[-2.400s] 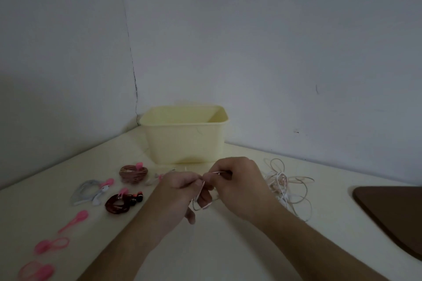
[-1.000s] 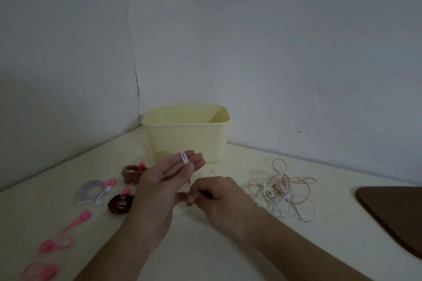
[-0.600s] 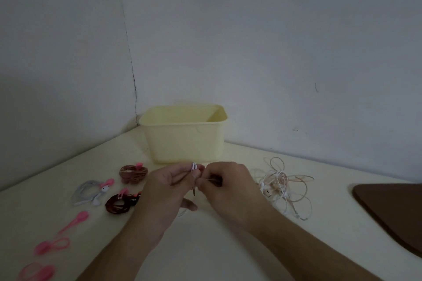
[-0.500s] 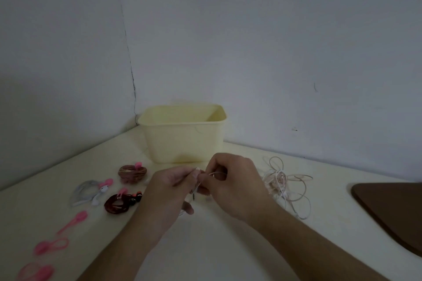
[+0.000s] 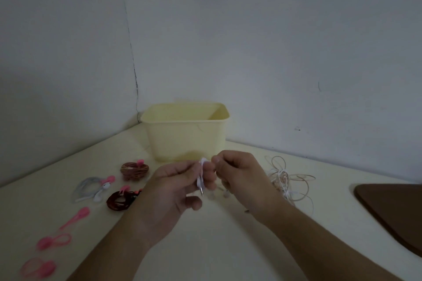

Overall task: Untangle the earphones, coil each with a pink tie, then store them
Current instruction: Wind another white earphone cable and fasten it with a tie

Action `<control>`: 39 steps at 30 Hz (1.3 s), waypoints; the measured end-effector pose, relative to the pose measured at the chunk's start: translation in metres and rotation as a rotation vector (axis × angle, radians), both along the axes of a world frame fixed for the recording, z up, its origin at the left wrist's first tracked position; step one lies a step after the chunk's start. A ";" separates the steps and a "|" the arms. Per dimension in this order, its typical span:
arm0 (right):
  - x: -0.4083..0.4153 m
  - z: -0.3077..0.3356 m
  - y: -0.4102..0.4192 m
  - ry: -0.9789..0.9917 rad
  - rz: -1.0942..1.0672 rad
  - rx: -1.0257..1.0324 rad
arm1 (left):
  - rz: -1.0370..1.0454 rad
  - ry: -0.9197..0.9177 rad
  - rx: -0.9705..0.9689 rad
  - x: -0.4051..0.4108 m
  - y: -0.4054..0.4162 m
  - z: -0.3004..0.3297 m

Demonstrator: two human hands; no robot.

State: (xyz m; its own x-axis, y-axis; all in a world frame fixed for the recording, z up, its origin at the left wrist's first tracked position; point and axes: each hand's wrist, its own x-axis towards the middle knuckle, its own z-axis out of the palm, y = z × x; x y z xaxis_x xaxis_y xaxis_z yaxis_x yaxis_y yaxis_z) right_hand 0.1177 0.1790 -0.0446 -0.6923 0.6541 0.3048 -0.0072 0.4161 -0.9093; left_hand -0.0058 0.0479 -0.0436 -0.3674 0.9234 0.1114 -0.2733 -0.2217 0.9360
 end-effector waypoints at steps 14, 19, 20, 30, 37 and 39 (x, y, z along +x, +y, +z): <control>0.006 0.007 -0.012 -0.166 -0.063 0.207 | 0.229 0.522 -0.181 0.003 0.009 -0.011; 0.003 0.005 -0.007 -0.115 -0.088 0.161 | 0.146 0.270 -0.212 -0.004 0.007 -0.006; 0.001 0.003 -0.005 -0.089 -0.095 0.151 | 0.130 0.253 -0.232 -0.004 0.006 -0.005; -0.006 -0.014 -0.006 -0.059 0.022 -0.030 | -0.035 -0.135 0.102 -0.001 -0.003 0.008; -0.006 -0.009 -0.017 -0.256 0.029 0.224 | 0.357 0.320 -0.065 -0.014 0.007 -0.006; -0.004 -0.004 -0.015 -0.179 -0.018 0.202 | 0.382 0.530 -0.143 -0.009 0.008 -0.013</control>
